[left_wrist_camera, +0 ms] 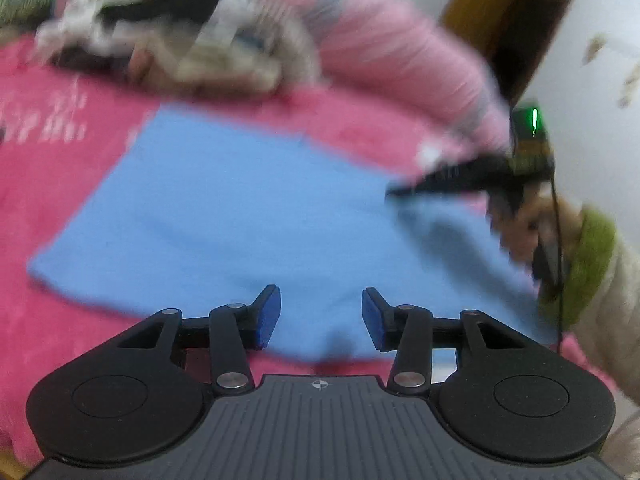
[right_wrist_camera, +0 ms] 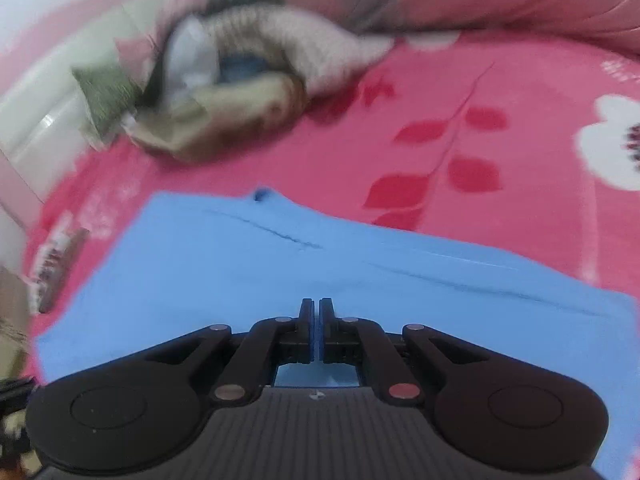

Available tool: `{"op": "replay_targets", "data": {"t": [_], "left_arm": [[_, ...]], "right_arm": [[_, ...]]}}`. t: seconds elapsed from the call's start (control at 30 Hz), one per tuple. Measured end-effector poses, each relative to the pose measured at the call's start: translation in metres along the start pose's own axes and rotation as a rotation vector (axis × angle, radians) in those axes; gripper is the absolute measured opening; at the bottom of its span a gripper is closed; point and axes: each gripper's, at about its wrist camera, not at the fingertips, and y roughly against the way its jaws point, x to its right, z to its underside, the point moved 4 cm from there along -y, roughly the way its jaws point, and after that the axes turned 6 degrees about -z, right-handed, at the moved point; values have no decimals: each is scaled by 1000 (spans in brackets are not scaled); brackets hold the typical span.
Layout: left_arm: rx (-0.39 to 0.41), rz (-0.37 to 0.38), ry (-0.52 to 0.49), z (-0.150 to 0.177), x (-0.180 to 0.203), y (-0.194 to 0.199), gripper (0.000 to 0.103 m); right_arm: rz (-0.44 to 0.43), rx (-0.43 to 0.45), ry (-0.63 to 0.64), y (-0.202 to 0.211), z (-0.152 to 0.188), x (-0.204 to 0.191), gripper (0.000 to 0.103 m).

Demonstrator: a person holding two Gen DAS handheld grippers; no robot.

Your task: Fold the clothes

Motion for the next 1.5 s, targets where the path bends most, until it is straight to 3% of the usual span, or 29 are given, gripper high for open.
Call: {"op": "replay_targets", "data": {"t": [0.13,0.23,0.3,0.37,0.5,0.53,0.63,0.7,0.77,0.87,1.0,1.17,1.3,1.47,1.5], "left_arm": [[23,28,-13,8,-6,11,44],[27,56,-11,9,-9,13,44],[27,72,-11,9,-11,13,44],[26,83,-18,9,-11,14,44],[47,114,8,10,-19,26,44],[64,120,23,11,-22,34,45],[135,131,93,12,-40,60,46],[157,107,161,12,-55,70,46],[185,31,243,13,-72,76,46],[253,-76,384,12,-94,80,46],[245,-115,416,6,-101,71,45],[239,-187,408,5,-99,64,45],[245,-192,437,9,-101,64,44],[266,-231,490,6,-108,57,28],[269,-243,484,6,-107,56,20]], "right_arm": [[152,96,-69,-5,-26,18,1],[117,100,-22,13,-27,-1,2],[8,45,20,11,-21,-27,3],[-25,-5,63,-5,-17,-46,4],[212,29,51,-39,-31,-34,5],[232,48,35,-39,-35,-35,6],[156,89,85,-23,-35,-63,9],[112,96,145,-15,-35,-91,27],[41,83,174,-12,-35,-117,34],[-73,39,155,-19,-41,-149,38],[-149,-28,116,-49,-50,-188,40],[-144,-99,102,-80,-54,-213,44],[-142,-129,68,-92,-55,-217,49],[-75,-147,50,-113,-66,-217,49],[-60,-149,50,-118,-69,-217,49]]}}
